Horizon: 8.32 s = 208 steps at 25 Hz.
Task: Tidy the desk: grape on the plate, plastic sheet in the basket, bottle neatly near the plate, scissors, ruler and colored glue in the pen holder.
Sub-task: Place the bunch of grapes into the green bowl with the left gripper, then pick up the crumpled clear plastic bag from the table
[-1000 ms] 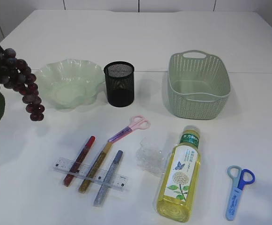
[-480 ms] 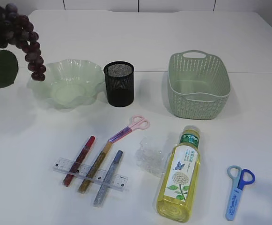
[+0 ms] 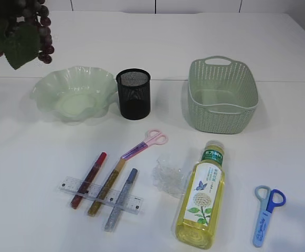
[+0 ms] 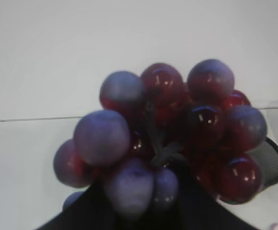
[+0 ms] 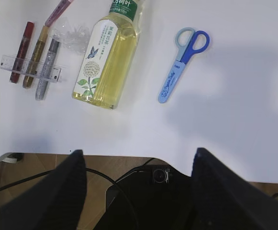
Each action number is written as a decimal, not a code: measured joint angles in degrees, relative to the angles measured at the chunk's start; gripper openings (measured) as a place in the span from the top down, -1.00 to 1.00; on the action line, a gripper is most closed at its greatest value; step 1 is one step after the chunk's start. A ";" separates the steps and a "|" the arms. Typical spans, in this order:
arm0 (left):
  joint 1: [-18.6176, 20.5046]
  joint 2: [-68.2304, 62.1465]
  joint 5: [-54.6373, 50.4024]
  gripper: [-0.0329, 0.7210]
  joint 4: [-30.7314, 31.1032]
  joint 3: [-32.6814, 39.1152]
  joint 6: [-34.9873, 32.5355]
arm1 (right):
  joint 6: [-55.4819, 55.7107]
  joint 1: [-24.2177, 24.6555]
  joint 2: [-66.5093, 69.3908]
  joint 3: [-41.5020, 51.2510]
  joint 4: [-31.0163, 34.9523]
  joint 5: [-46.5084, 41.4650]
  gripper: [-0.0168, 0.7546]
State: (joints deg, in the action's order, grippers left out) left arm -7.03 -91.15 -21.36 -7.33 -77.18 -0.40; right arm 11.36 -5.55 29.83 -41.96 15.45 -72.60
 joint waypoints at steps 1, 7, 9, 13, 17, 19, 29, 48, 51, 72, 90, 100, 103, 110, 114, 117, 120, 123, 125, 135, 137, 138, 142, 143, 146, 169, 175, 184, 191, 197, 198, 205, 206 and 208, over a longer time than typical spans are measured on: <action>0.00 -1.03 1.22 0.52 -0.10 0.00 0.00 | 0.00 0.00 0.00 0.00 0.00 0.00 -0.42; 0.00 -9.14 8.87 0.52 -0.23 0.00 0.00 | 0.00 0.00 0.00 0.00 -0.03 0.00 -0.42; 0.00 -11.54 10.97 0.52 -0.26 0.00 0.00 | 0.00 0.00 0.00 0.00 -0.03 0.00 -0.42; 0.00 -15.37 15.57 0.52 -0.35 0.09 0.00 | 0.00 0.00 0.00 0.00 -0.03 0.00 -0.42; 0.00 -18.23 19.88 0.52 -0.38 0.09 0.00 | 0.00 0.00 0.00 0.00 -0.12 0.00 -0.42; -0.10 -19.17 21.36 0.52 -0.47 0.09 0.00 | 0.00 0.00 0.00 0.00 -0.23 0.00 -0.42; -3.01 -24.15 31.44 0.52 -0.47 0.09 0.00 | 0.00 0.00 0.00 0.00 -0.41 0.00 -0.42; -3.35 -29.47 35.98 0.52 -0.47 0.09 0.00 | 0.00 0.00 0.00 0.00 -0.46 0.00 -0.42; -3.35 -29.47 37.25 0.52 -0.47 0.09 0.00 | 0.00 0.00 0.00 0.00 -0.46 0.00 -0.42; -3.35 -32.32 38.73 0.29 -0.47 0.09 0.00 | 0.00 0.00 0.00 0.00 -0.46 0.00 -0.42; -3.35 -32.32 35.24 -0.47 -0.49 -0.55 0.00 | 0.00 0.00 0.00 0.00 -0.46 0.00 -0.42; -3.35 -32.32 32.32 -0.54 -0.95 -1.53 0.00 | 0.00 0.00 0.00 0.00 -0.46 0.00 -0.42; -3.35 -32.32 32.32 -0.54 -1.17 -1.53 0.00 | 0.00 0.00 0.00 0.00 -0.46 0.00 -0.42; -3.35 -30.78 32.32 -0.54 -1.30 -1.53 0.00 | 0.00 0.00 0.00 0.00 -0.46 0.00 -0.42; -3.22 -28.01 31.80 -0.54 -1.30 -1.53 0.00 | 0.00 0.00 0.00 0.00 -0.46 0.00 -0.42; -2.78 -25.42 28.25 -0.54 -1.30 -1.53 0.00 | -0.54 0.00 0.00 0.00 -0.46 0.00 -0.42; -2.48 -22.50 21.36 -0.54 -1.30 -1.53 0.00 | -0.90 0.00 0.00 0.00 -0.46 0.00 -0.42; -2.48 -19.22 12.29 -0.54 -1.30 -1.53 0.00 | -0.98 0.00 0.00 0.00 -0.46 0.00 -0.42; -2.48 -16.34 6.26 -0.54 -1.30 -1.53 0.00 | -0.98 0.00 0.00 0.00 -0.46 0.00 -0.42; -2.95 0.77 -25.33 -0.54 -1.02 -1.53 0.00 | -1.12 0.00 0.00 0.00 2.83 3.00 -0.42; -3.77 3.93 -30.69 -0.54 0.55 -1.53 0.00 | -1.91 0.00 0.00 0.00 5.30 3.59 -0.42; -4.26 5.67 -32.70 -0.54 2.19 -1.53 0.00 | -3.33 0.00 0.00 0.00 6.29 3.70 -0.42; -7.53 12.12 -38.79 -0.54 10.10 -1.53 0.00 | -9.41 0.00 0.00 0.00 8.01 2.62 -0.42; -8.11 13.59 -40.71 -0.54 10.95 -1.53 0.76 | -10.20 0.00 0.21 0.00 8.05 2.03 -0.42; -8.78 16.86 -47.13 -0.54 11.33 -1.53 4.89 | -11.36 0.00 1.97 0.00 8.56 1.02 -0.42; -8.91 28.69 -50.83 -0.45 4.16 -1.57 7.91 | -22.81 -2.33 26.67 -15.57 11.44 1.59 -0.42; -8.91 29.38 -50.92 -0.44 4.16 -1.57 7.91 | -10.51 -16.44 35.59 -25.56 -2.91 1.35 -0.42; -8.91 29.38 -50.95 -0.44 4.16 -1.57 7.91 | 0.70 -31.63 57.21 -38.86 -16.30 1.26 -0.42; -8.91 29.38 -51.04 -0.44 4.40 -1.57 7.91 | 0.70 -31.90 68.85 -45.96 -17.00 1.37 -0.42; -8.91 29.38 -51.04 -0.44 4.40 -1.57 7.91 | 0.51 -31.90 73.37 -46.42 -17.00 1.57 -0.42; -8.91 29.38 -51.04 -0.44 4.40 -1.57 7.91 | 0.51 -31.90 73.93 -46.45 -17.00 1.57 -0.42; -8.91 29.43 -51.04 -0.44 4.40 -1.57 7.91 | 0.72 -31.90 78.80 -46.67 -17.00 1.75 -0.42; -8.91 29.43 -51.04 -0.44 4.40 -1.57 7.91 | 0.77 -31.90 79.31 -46.88 -17.00 2.10 -0.42; -8.91 29.43 -51.04 -0.44 4.40 -1.57 7.91 | 0.77 -31.90 80.74 -47.53 -17.00 2.83 -0.43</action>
State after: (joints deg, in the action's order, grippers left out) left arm -15.93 -61.72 -72.40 -2.94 -78.75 7.51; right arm 12.13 -37.45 110.57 -89.49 -1.56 -69.77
